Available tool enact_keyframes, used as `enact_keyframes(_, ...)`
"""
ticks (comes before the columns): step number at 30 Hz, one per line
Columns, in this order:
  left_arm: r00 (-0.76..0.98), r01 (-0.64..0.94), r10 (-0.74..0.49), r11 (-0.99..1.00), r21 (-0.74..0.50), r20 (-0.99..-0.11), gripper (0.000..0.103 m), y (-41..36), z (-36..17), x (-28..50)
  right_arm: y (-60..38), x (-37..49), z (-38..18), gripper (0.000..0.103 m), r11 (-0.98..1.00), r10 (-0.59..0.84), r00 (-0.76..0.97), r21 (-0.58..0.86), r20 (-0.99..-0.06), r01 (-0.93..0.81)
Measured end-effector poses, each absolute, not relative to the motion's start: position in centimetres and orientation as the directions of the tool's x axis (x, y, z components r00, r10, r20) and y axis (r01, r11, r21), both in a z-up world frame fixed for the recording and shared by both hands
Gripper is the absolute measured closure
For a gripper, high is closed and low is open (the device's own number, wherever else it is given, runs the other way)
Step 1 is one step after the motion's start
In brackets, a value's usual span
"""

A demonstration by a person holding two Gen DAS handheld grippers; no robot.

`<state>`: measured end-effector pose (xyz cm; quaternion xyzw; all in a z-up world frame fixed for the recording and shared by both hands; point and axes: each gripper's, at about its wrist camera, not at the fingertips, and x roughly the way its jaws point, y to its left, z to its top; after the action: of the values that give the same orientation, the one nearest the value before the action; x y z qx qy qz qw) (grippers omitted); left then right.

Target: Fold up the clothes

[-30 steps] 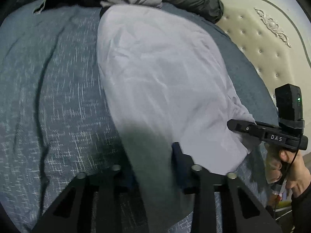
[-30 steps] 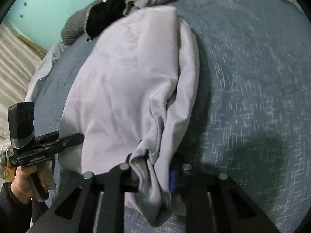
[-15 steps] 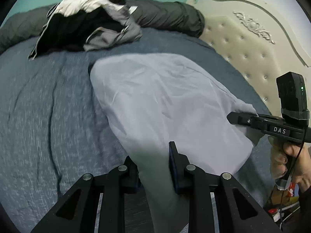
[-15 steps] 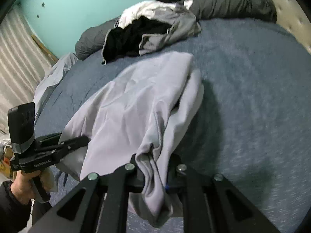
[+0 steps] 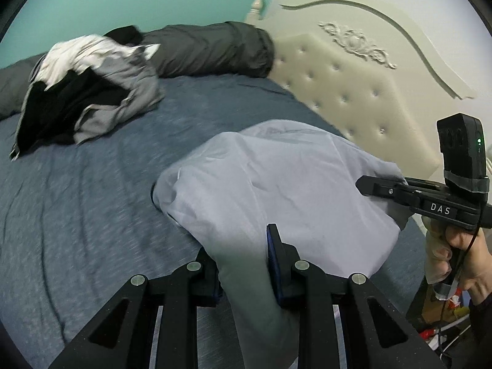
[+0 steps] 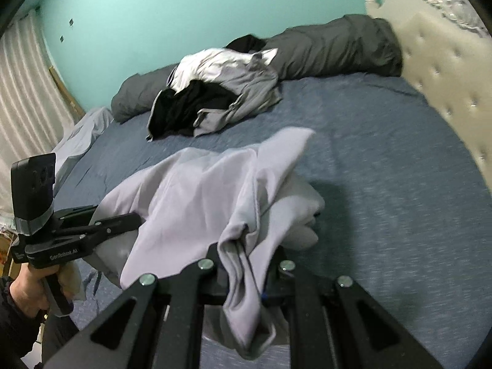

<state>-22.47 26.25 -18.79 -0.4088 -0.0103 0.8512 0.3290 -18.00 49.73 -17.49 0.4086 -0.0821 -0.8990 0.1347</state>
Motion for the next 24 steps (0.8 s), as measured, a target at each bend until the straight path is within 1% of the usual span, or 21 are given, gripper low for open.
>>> enact_keyframes(13, -0.417, -0.661, 0.640, -0.701, -0.268, -0.645, 0.077, 42.3, -13.2, -25.3, 63.6, -17.4, -10.9, 0.093, -0.978, -0.188, -0.719, 0.191, -0.669, 0.078)
enact_keyframes(19, -0.435, -0.663, 0.661, -0.695, -0.279, -0.611, 0.077, 48.6, -13.2, -27.1, 69.1, -18.5, -7.3, 0.093, -0.989, -0.128, -0.770, 0.137, -0.625, 0.052)
enact_keyframes(22, -0.444, -0.664, 0.671, -0.692, -0.285, -0.594, 0.077, 51.7, -13.2, -27.9, 71.8, -19.1, -7.0, 0.093, -0.993, -0.106, -0.791, 0.107, -0.603, 0.052)
enact_keyframes(24, -0.450, -0.664, 0.677, -0.690, -0.288, -0.583, 0.077, 53.8, -13.3, -28.5, 73.5, -19.5, -7.8, 0.093, -0.995, -0.091, -0.797, 0.091, -0.597, 0.046)
